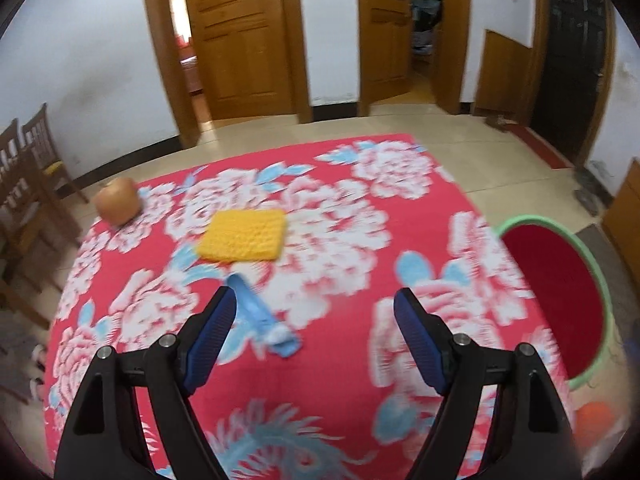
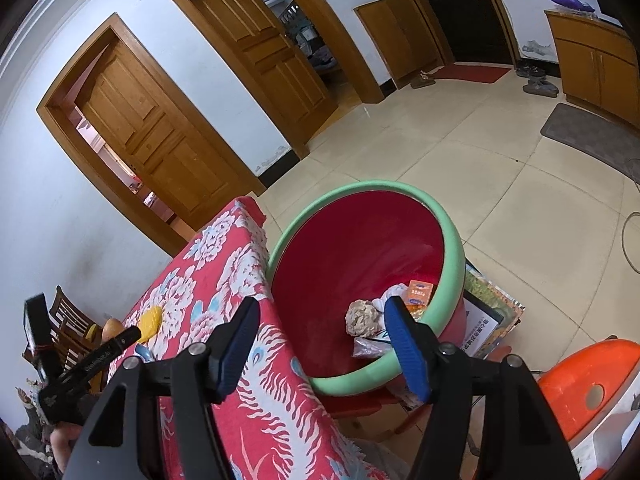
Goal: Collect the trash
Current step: 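Move the left gripper back and grasp the blue plastic handle, then grasp the yellow foam fruit net with the right gripper while left holds the blue handle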
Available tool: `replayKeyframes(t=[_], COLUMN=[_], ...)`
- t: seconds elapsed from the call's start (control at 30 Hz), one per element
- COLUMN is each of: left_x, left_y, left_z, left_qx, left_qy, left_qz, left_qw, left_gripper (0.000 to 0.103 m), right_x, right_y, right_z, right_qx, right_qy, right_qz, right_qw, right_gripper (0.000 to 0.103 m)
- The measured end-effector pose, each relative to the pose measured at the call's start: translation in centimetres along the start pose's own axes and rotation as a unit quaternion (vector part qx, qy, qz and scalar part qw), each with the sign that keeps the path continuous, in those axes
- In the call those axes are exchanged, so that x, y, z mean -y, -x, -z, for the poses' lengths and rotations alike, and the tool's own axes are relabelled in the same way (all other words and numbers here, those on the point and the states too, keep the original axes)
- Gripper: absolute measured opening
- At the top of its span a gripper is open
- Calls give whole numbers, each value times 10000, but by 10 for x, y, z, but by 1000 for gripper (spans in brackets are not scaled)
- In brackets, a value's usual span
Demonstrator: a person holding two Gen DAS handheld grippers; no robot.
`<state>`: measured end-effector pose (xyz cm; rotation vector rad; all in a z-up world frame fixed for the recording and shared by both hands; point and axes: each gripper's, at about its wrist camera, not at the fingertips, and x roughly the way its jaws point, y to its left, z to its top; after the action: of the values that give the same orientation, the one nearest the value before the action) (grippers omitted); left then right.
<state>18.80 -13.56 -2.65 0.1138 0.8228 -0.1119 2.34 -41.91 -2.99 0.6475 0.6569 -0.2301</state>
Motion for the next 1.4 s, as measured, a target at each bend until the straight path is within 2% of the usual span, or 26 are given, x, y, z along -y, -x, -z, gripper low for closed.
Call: replayKeyframes(t=[0.2, 0.3, 0.37, 0.5, 0.63, 0.83, 1.07, 1.4], left_x=[-21, -27, -31, -38, -39, -45, -64, -112], left_y=[-29, -39, -44, -55, -52, -46, -20, 16], left_z=[10, 12, 13, 17, 21, 25, 23, 10], left_qx=[-351, -459, -539, -761, -614, -626, -408, -97], left_qy=[264, 351, 425, 677, 711, 721, 796, 828], left_qz=[-203, -211, -165, 81, 78, 244, 268, -167], left_qw=[9988, 9981, 9975, 9948, 9955, 9951, 9956, 9964], left_gripper=[75, 68, 57, 42, 20, 19, 19, 19], right_x=[3, 3, 3, 3, 1, -8, -28, -83], right_y=[-2, -5, -6, -9, -10, -5, 9, 21], right_z=[2, 3, 3, 4, 5, 8, 10, 15], right_qx=[-42, -78, -106, -147, -183, -183, -84, -123], right_qy=[-4, -16, -28, -23, -9, 58, 225, 713], right_qz=[46, 73, 77, 84, 72, 19, -61, -320], right_qw=[10000, 9999, 9999, 9999, 9998, 9998, 9997, 9969], right_gripper=[68, 68, 68, 68, 68, 68, 68, 68])
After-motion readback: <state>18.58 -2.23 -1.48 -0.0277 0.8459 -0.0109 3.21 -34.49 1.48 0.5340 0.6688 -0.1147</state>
